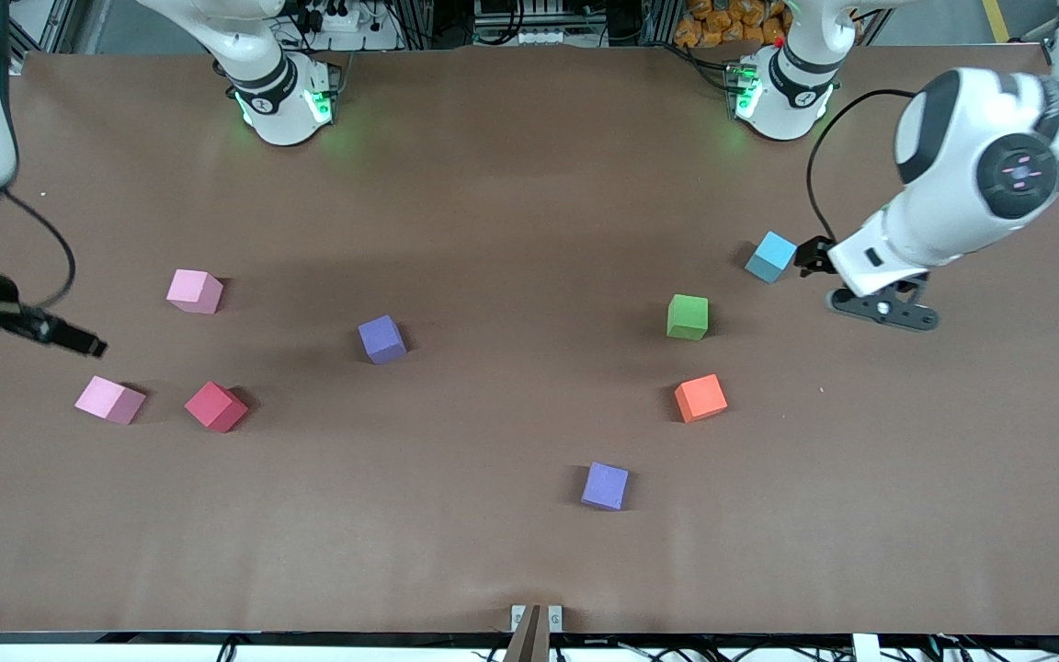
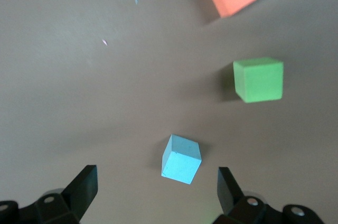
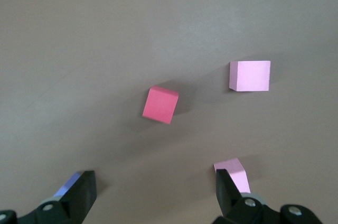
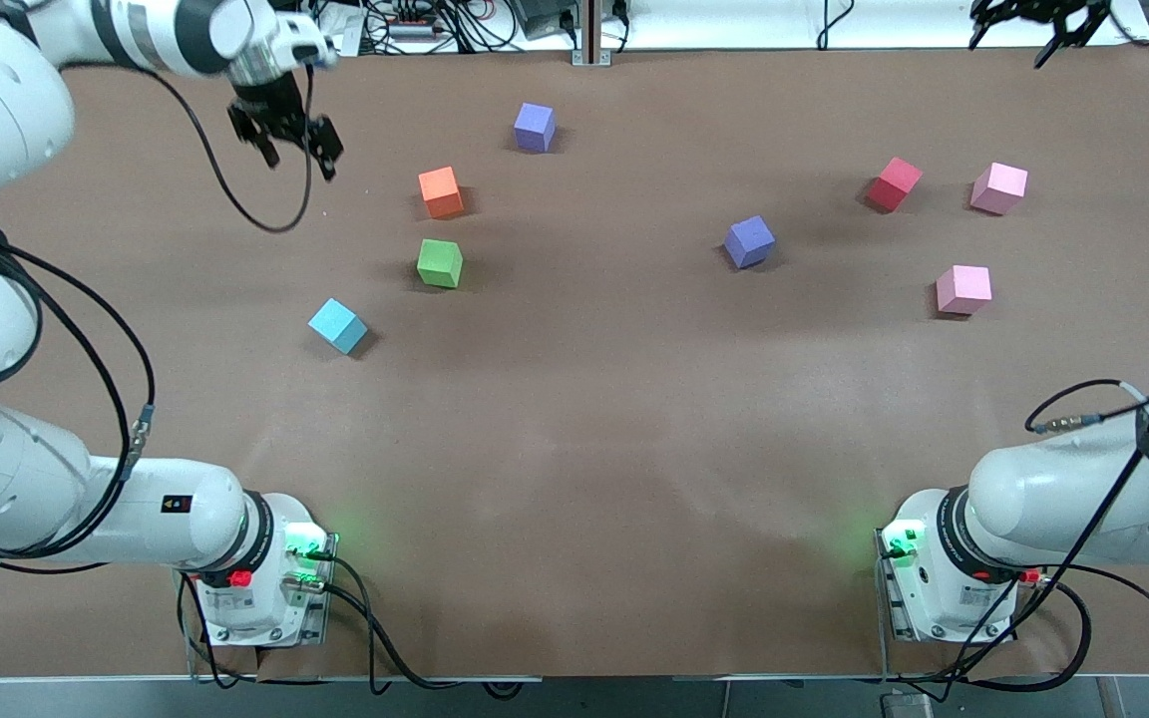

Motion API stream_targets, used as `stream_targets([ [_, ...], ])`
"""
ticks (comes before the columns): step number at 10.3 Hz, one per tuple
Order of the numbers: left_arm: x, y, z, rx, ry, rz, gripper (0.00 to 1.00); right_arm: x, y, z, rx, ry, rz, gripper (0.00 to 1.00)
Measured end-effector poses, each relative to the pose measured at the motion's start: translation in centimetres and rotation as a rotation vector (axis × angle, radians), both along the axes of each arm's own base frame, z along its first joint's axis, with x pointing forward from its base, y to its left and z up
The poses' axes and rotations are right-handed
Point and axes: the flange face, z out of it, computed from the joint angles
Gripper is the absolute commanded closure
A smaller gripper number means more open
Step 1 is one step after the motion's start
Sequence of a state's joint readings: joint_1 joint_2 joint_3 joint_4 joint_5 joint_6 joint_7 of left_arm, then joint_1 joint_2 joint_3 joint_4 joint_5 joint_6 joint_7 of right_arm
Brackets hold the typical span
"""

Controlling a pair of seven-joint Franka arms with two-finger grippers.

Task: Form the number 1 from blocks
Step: 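Reach the left gripper to the cyan cube while the right reaches the hot pink, then grasp the cyan cube with the left gripper while the right grasps the pink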

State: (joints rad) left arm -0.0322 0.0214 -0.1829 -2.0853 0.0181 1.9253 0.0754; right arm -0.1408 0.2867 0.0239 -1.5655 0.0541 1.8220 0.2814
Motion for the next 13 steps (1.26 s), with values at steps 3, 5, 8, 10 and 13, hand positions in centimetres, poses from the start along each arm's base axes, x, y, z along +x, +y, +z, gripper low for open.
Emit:
stream_targets([
  [3, -4.1, -0.6, -5.9, -0.010, -0.006, -0.107, 0.00, 2.2, -2.1, -5.8, 0.046, -0.001, -0.109, 0.00],
  [5, -7.2, -0.6, -9.6, -0.010, -0.001, -0.150, 0.00, 3.6, -2.8, -8.1, 0.042, -0.016, -0.145, 0.00],
  [8, -11.8, -0.4, -14.3, -0.015, -0.014, -0.209, 0.00, 5.9, -1.1, -13.4, 0.024, -0.045, -0.203, 0.00],
  [10, -13.4, 0.4, -15.9, -0.024, -0.026, -0.246, 0.00, 6.6, 0.6, -15.7, 0.013, -0.053, -0.309, 0.00],
  [13, -13.9, 1.7, -16.6, -0.034, -0.049, -0.257, 0.00, 6.1, 1.8, -18.4, 0.005, -0.014, -0.318, 0.00],
])
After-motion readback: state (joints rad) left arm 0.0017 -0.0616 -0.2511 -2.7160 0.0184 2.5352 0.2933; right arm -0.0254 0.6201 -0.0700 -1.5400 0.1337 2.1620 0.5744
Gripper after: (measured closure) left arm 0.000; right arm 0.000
